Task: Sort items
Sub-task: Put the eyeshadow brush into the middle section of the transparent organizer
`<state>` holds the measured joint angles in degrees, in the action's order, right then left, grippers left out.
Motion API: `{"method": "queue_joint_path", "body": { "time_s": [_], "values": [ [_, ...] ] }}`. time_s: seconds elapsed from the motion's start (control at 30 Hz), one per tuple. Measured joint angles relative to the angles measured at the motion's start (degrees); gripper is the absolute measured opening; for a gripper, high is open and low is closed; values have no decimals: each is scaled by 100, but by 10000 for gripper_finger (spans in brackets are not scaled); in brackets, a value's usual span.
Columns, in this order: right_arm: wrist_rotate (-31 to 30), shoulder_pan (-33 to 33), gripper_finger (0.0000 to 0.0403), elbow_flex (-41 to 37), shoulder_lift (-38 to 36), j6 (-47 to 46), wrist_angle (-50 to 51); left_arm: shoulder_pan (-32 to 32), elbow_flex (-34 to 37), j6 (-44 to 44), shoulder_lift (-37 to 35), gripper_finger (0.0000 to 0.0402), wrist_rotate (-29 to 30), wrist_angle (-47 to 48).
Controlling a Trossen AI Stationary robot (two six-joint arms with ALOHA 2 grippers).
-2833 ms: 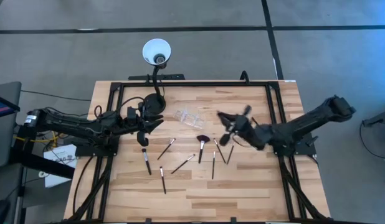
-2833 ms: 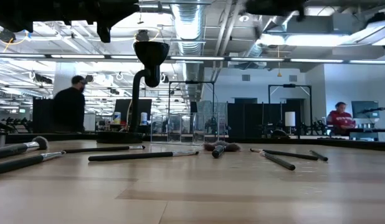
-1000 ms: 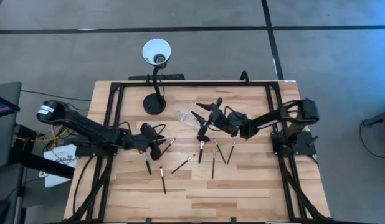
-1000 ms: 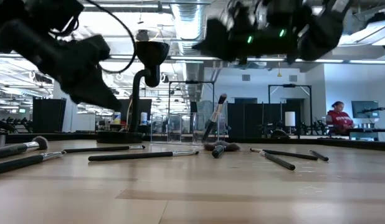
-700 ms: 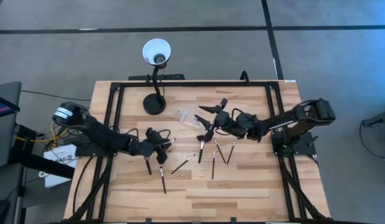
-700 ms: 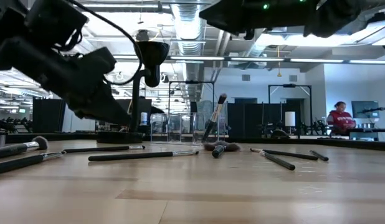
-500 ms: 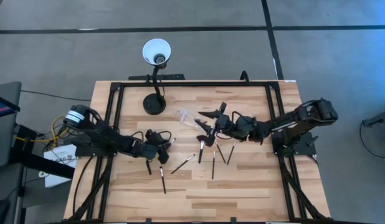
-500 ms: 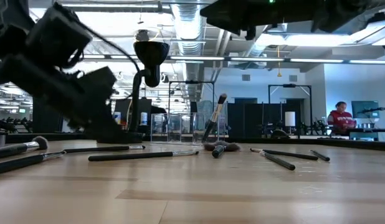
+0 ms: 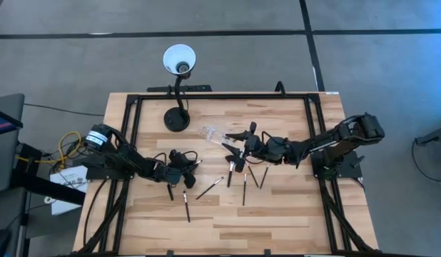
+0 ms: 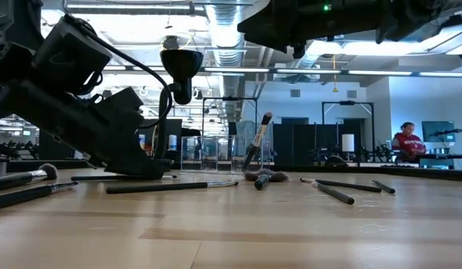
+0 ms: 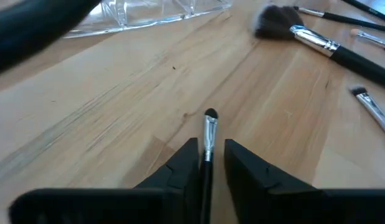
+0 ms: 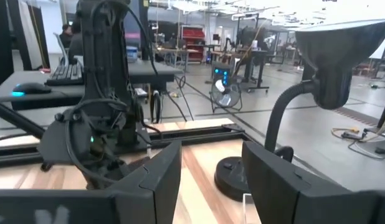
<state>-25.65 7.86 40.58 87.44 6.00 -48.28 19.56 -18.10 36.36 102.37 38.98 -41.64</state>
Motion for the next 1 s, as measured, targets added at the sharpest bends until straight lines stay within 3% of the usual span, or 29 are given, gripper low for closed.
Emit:
{"method": "queue_joint_path", "body": {
  "time_s": [0.13,0.3,0.43,0.6,0.77,0.87,1.0],
  "values": [
    [23,0,158,2,-2,-2,30,-1,6,6,0,15,-2,17],
    [752,0,153,2,-2,-253,36,-4,6,-15,-135,13,-63,-21],
    [1286,-50,148,4,-2,-719,314,12,26,-501,-798,12,-364,-89],
    [1217,-56,144,4,-2,-849,493,135,17,-1690,-2124,11,-99,-181],
    [1198,-97,138,5,-1,-1699,462,392,10,-3888,-3247,11,264,-236],
    [1193,-136,134,81,215,-1955,456,482,10,-4979,-3562,11,532,-263],
    [1221,-129,132,494,783,-1855,455,477,10,-5261,-3576,11,798,-289]
  ]
}}
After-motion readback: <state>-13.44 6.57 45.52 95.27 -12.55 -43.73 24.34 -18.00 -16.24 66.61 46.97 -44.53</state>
